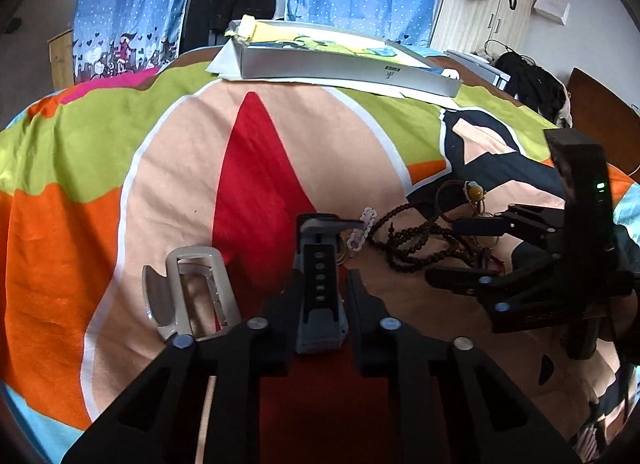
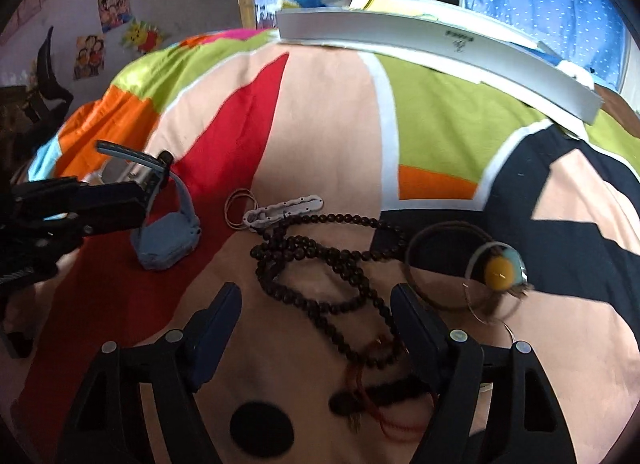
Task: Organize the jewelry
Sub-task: 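Move the left tool to the blue watch while the right tool moves to the black bead bracelet, then grasp the blue watch strap with the left tool while the right tool grasps the black bead bracelet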
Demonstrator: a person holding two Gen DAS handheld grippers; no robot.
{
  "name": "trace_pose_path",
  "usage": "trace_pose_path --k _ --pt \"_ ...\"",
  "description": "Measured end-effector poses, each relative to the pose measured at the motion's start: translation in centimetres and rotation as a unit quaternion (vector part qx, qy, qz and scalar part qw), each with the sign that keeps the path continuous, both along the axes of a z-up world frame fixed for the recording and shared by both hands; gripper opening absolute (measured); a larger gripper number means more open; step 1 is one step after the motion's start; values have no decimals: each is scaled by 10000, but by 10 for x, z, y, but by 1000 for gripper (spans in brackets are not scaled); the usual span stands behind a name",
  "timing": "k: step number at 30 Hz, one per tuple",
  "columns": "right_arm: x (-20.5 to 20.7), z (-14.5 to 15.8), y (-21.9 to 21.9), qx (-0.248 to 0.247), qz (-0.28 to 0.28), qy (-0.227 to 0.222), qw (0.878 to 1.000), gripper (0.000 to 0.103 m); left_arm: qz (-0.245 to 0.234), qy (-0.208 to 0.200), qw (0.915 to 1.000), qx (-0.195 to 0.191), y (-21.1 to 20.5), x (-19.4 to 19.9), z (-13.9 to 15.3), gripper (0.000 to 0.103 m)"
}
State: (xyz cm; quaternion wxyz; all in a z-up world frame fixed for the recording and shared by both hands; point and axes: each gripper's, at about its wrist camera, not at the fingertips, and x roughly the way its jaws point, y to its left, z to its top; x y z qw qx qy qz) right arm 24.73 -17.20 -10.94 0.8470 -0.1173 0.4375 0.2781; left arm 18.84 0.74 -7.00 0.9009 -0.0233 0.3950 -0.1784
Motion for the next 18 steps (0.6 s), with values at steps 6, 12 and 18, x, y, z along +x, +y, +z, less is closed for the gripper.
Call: trace_pose_path --k 6,12,18 --pt "5 -9 11 -344 -78 -99 9993 55 49 103 9999 -19 3 1 0 3" --pt "-1 1 -6 52 -282 -98 9995 15 84 140 9999 -11 3 -3 1 0" --pt "-12 7 -5 251 -380 -92 9989 12 124 370 9982 -452 11 -4 1 0"
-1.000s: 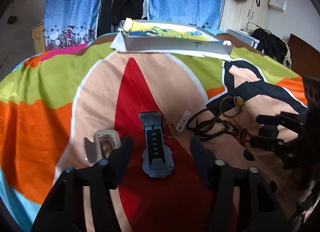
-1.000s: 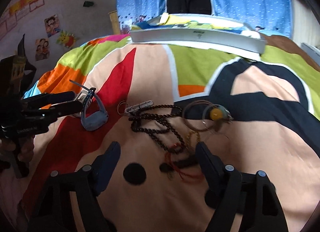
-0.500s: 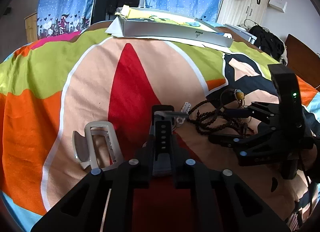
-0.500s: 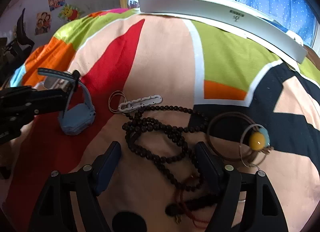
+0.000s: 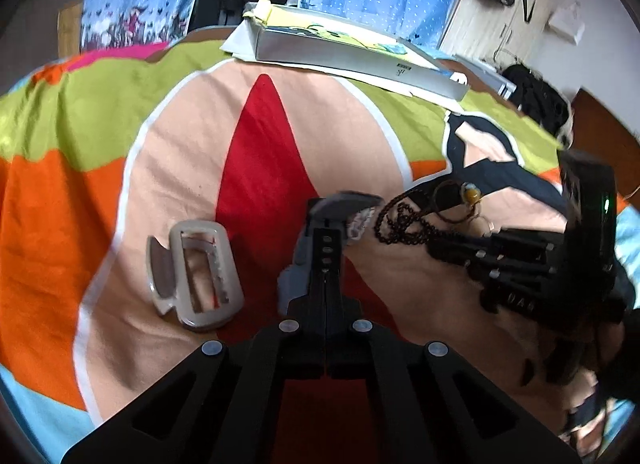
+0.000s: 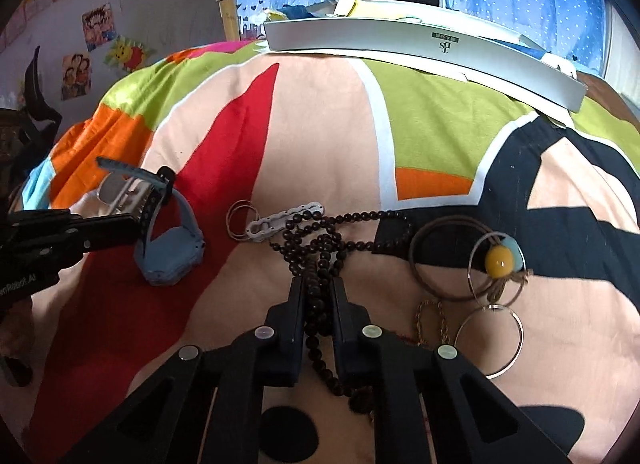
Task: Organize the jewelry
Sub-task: 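Grasp the blue watch strap with the left tool while the right tool grasps the black bead bracelet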
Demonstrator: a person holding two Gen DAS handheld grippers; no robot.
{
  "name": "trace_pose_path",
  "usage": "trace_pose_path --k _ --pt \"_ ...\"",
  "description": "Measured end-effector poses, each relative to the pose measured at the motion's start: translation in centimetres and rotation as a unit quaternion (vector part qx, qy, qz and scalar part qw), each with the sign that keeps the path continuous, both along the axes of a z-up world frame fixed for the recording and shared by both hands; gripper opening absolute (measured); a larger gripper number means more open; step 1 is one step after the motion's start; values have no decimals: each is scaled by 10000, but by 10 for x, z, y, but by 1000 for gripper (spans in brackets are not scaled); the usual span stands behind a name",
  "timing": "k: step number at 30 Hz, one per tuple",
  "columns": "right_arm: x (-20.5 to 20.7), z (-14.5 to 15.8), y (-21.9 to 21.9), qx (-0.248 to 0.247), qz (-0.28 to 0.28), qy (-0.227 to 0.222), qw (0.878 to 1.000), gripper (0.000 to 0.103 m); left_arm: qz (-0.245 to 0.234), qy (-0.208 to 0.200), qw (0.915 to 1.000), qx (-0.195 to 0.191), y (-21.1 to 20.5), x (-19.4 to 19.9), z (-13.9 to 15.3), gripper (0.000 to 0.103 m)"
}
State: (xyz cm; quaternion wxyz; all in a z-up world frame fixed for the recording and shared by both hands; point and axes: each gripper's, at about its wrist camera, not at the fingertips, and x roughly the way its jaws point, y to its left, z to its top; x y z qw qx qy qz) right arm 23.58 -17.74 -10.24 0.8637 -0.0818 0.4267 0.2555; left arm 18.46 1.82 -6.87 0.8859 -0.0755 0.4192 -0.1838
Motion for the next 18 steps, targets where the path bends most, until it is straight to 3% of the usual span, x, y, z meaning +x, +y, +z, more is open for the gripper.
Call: trace_pose_path --k 3,5,7,13,16,18 --pt "-5 0 2 108 -11 23 9999 12 -24 1 10000 90 -3 -1 1 8" --pt "-7 0 0 158 -20 31 9999 12 -28 -45 9998 187 -7 -1 0 33" --pt "-7 0 3 209 -39 44 9998 12 -24 -102 9995 314 -12 -2 -3 43" --pt "-8 0 2 314 -83 63 9995 12 54 96 9988 482 -11 7 -16 41" --pt "-12 2 1 368 -98 57 9993 12 93 133 9992 366 -5 9 -18 19" --pt "-16 4 0 409 -88 48 9991 12 123 79 9993 335 -4 8 -17 19"
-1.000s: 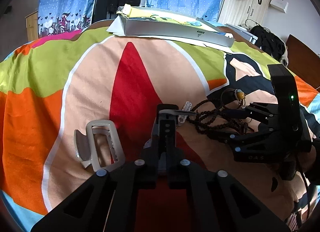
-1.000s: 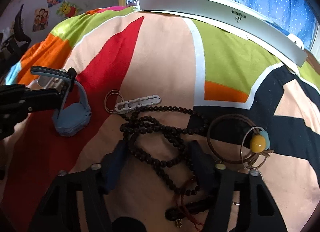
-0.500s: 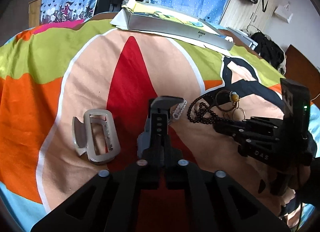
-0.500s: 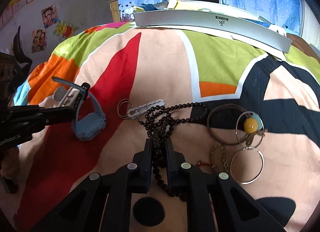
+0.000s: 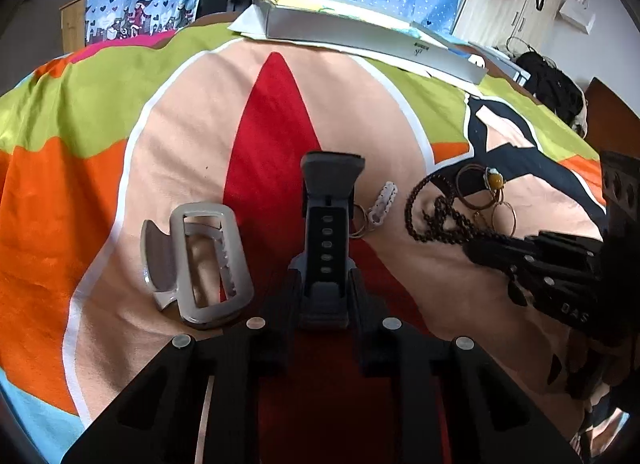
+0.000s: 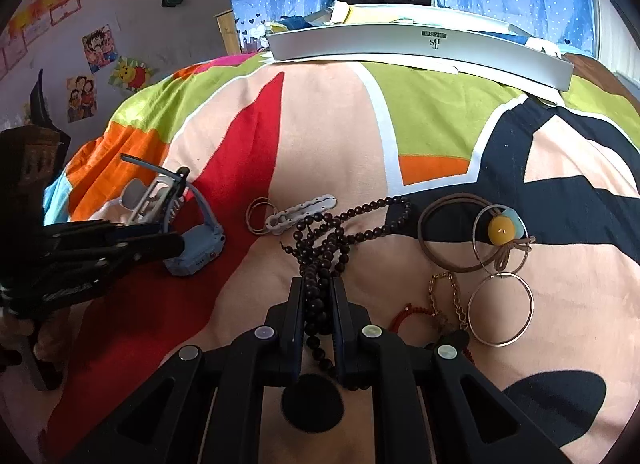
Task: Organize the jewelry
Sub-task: 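Grasp the blue watch strap with the left tool while the right tool grasps the black bead bracelet, then carry the watch and bead bracelet into the white tray with both tools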
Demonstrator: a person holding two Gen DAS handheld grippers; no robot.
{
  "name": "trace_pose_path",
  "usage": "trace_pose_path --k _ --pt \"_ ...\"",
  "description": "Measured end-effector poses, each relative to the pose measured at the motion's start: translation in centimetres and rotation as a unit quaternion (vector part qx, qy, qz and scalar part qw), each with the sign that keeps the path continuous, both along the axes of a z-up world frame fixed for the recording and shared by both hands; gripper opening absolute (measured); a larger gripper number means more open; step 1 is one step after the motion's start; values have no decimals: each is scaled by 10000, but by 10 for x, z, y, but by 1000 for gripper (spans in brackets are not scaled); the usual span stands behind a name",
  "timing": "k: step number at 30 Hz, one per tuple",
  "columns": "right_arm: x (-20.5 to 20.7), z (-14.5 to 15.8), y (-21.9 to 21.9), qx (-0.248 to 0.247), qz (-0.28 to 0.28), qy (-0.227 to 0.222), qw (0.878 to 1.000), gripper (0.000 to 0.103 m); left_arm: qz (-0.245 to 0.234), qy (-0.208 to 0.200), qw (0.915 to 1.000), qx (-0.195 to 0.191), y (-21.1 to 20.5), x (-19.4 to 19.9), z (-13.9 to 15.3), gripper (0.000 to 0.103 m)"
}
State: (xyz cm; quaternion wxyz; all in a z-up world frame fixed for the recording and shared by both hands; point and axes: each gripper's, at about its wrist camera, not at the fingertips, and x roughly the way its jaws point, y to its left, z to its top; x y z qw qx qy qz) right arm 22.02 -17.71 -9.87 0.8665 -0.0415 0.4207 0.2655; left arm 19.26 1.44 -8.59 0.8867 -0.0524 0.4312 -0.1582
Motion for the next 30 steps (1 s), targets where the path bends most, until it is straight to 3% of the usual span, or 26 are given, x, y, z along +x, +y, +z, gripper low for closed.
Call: trace_pose_path --k 7,17,23,30 --pt "-23 19 -1 90 107 -188 9997 11 -1 -265 9996 43 -4 -12 13 18" --pt "-16 78 -8 413 123 -484 9979 11 60 -243 9988 -424 -6 -16 52 18" --pt "22 130 -14 445 262 -641 9966 11 171 -345 9972 -635 -3 20 96 18" --pt "90 186 -21 663 188 -1032 9923 11 225 -924 9926 -751 -13 93 158 18"
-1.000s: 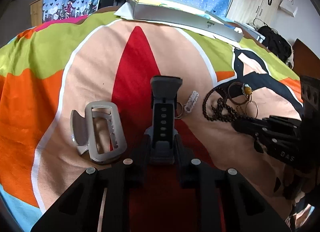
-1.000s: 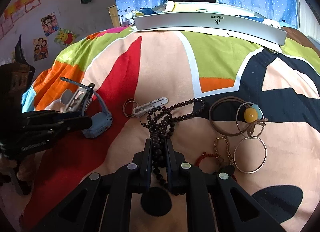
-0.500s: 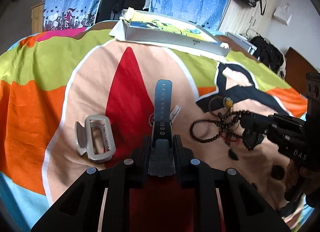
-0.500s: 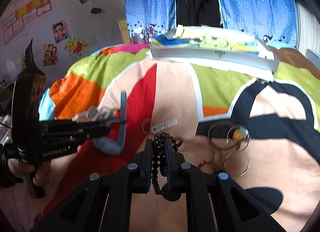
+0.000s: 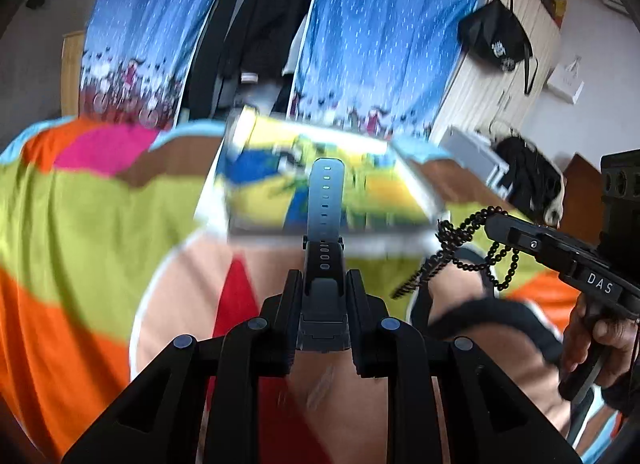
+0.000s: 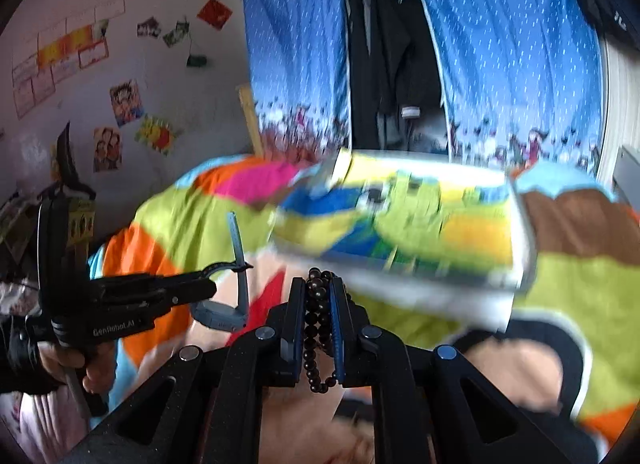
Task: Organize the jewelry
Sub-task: 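Carry the watch and bead bracelet into the white tray with both tools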
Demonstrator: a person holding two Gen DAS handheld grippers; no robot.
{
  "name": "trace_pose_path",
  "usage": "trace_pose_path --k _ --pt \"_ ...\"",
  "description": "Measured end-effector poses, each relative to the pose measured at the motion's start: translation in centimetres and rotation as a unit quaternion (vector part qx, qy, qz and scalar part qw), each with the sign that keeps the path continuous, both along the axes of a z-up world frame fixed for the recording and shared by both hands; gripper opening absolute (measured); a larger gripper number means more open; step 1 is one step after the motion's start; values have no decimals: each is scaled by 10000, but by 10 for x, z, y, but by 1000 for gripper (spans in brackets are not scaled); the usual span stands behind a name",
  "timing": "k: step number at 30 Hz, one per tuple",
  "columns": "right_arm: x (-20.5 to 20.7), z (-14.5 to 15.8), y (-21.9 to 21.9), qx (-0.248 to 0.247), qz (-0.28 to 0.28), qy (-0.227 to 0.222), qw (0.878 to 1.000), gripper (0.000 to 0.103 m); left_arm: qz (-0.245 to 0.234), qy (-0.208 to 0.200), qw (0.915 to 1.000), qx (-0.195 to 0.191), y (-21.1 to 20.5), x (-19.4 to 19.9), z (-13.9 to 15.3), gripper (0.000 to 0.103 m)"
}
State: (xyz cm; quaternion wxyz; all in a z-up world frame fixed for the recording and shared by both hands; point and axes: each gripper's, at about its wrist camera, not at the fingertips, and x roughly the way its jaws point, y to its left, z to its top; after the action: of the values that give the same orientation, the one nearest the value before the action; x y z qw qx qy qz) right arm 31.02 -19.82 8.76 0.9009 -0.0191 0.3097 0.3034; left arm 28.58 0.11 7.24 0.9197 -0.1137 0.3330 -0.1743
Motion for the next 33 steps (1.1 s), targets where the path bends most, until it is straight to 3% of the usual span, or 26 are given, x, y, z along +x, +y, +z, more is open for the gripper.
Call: trace_pose_path --k 6,12,18,24,25,27,29,31,33 --pt "61 19 -6 303 -254 -413 9984 11 104 -300 9994 -104 -15 68 15 18" --pt "107 -14 -15 440 -534 -237 9973 11 260 72 9995 -168 -22 126 -7 18" --pt "124 -61 -27 368 -770 158 9962 11 345 548 9977 -194 -25 144 -43 18" --pt "123 -78 -33 260 -963 310 9945 12 489 601 9970 -46 -27 146 -48 19" --pt "123 -79 -34 266 -972 341 9943 16 515 626 9967 39 -28 146 -47 20" --pt "121 -80 -34 263 -1014 336 9939 30 535 645 9963 174 -31 146 -46 34" --pt "117 -78 -36 283 -1070 281 9935 44 640 576 9960 248 -31 140 -45 58" --pt "110 -74 -40 276 -1127 218 9930 44 710 443 9962 247 -31 133 -40 59" --pt "103 -72 -43 253 -1207 165 9922 52 713 400 9960 358 -31 126 -37 59"
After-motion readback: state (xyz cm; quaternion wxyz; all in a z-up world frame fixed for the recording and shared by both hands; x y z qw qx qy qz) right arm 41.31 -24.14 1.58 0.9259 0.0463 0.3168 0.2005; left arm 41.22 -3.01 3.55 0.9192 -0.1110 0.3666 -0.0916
